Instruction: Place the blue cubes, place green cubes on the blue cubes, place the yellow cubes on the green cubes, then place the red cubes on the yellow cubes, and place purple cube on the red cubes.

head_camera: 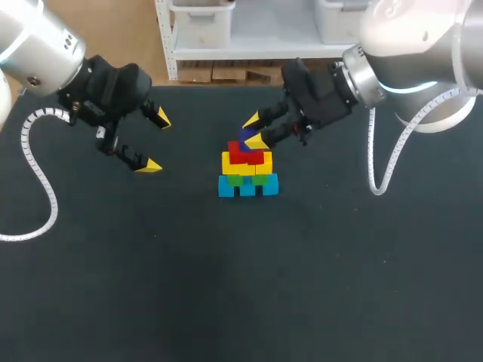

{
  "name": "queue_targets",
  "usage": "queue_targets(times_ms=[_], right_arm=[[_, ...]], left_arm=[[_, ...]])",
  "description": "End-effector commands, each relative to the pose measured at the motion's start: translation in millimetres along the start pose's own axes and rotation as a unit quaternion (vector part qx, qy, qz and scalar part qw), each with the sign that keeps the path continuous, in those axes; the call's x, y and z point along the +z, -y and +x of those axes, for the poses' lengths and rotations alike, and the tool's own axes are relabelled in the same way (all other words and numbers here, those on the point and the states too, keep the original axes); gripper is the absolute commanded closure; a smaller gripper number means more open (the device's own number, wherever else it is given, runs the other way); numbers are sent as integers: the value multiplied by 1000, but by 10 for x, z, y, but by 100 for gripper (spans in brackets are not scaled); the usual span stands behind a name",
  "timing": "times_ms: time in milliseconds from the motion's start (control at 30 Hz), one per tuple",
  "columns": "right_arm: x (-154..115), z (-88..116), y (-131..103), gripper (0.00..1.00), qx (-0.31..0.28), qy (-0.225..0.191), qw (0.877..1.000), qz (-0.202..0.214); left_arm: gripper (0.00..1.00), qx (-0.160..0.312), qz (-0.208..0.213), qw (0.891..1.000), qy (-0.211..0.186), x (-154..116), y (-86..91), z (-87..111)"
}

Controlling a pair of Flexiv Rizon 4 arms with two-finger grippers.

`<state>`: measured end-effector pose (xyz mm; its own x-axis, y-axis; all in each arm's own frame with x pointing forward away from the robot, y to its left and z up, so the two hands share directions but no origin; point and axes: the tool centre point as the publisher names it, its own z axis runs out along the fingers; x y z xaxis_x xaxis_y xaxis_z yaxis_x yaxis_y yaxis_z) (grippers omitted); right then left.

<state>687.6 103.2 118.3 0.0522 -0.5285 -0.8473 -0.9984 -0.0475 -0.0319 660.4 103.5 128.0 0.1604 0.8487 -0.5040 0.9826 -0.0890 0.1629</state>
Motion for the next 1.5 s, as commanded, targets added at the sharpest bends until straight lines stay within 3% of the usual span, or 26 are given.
queue_targets(times_ms=[33,200,333,433,667,733,800,867,900,933,1033,1500], right_arm=[[-1,0,-1,86,0,1,1000,0],[10,-2,-4,72,0,2,1000,-1],[14,0,-6,72,1,1,1000,-2],[16,1,-5,77,1,1,1000,-2],[19,8,-3,70,2,2,1000,0],[22,10,-3,62,2,2,1000,-1],[22,11,-2,60,2,3,1000,-2],[23,12,-1,49,2,3,1000,-2],[23,12,0,27,2,3,1000,-2],[22,11,3,14,3,3,1000,-1],[19,14,7,0,4,2,1000,0],[-171,-48,-17,0,-6,5,1000,12]], left_arm=[[0,1,0,1000,1,-1,1,10],[0,1,0,1000,1,-1,1,10],[0,1,0,1000,1,-1,1,10],[0,1,0,1000,1,-1,1,10],[0,1,0,1000,1,-1,1,10],[0,1,0,1000,1,-1,1,10],[0,1,0,1000,1,-1,1,10],[0,1,0,1000,1,-1,1,10],[0,1,0,1000,1,-1,1,10],[0,1,0,1000,1,-1,1,10],[0,1,0,1000,1,-1,1,10],[0,1,0,1000,1,-1,1,10]])
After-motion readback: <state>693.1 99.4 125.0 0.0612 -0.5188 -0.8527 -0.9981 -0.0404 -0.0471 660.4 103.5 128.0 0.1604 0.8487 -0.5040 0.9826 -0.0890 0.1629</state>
